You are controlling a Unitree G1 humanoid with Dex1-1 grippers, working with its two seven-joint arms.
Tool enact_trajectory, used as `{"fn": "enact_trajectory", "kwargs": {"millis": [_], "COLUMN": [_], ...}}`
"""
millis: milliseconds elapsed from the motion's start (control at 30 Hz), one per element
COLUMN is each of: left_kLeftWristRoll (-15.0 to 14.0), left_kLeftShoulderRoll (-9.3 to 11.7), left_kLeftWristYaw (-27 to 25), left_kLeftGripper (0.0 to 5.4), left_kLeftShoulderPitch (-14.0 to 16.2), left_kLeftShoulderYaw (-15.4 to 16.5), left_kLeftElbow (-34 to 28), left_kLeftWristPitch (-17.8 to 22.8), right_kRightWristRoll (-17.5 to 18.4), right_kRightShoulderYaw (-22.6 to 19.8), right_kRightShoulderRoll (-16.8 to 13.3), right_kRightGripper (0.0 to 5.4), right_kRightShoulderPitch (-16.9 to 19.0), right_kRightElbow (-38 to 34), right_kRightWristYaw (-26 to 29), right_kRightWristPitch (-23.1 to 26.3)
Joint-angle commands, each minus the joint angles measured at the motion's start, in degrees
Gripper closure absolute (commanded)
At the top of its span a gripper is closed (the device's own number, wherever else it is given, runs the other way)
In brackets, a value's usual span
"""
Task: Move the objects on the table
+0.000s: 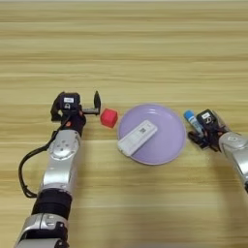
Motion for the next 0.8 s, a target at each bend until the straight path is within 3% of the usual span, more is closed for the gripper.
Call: {"fn": "enact_trajectory", "kwargs": {"millis": [33, 433, 600, 800], "left_kLeftWristRoll": [0.4, 0.6, 0.7, 0.8], "left_kLeftShoulderRoll": [0.2, -0.1, -0.1, -0.1], "left_kLeftWristYaw": [0.1, 0.4, 0.5, 0.5], "left_kLeftGripper": [0.00, 0.00, 0.00, 0.00], "left_kLeftShoulderPitch": [-0.1, 0.1, 0.1, 0.0], "left_kLeftShoulderYaw": [-0.1, -0.3, -0.4, -0.4], "left_kLeftElbow": [-0.5, -0.6, -0.6, -0.4], "left_kLeftWristPitch": [0.5, 0.5, 0.5, 0.5], "right_kRightWristRoll": [1.1, 1.3, 1.0, 3.1], "right_kRightShoulderYaw": [-0.6, -2.0, -2.5, -3.3], "right_kRightShoulderRoll": [0.2, -1.3, -1.9, -1.2], "right_kRightGripper": [1.44, 0.04, 0.01, 0.01], "right_kRightShoulderPitch": [0.3, 1.1, 2.3, 3.3], "right_kRightElbow": [-0.8, -5.4, -10.9, -16.7], "right_kRightWristYaw": [0.5, -0.7, -1.4, -1.1], "right_kRightWristPitch": [0.0, -0.4, 0.6, 1.3]}}
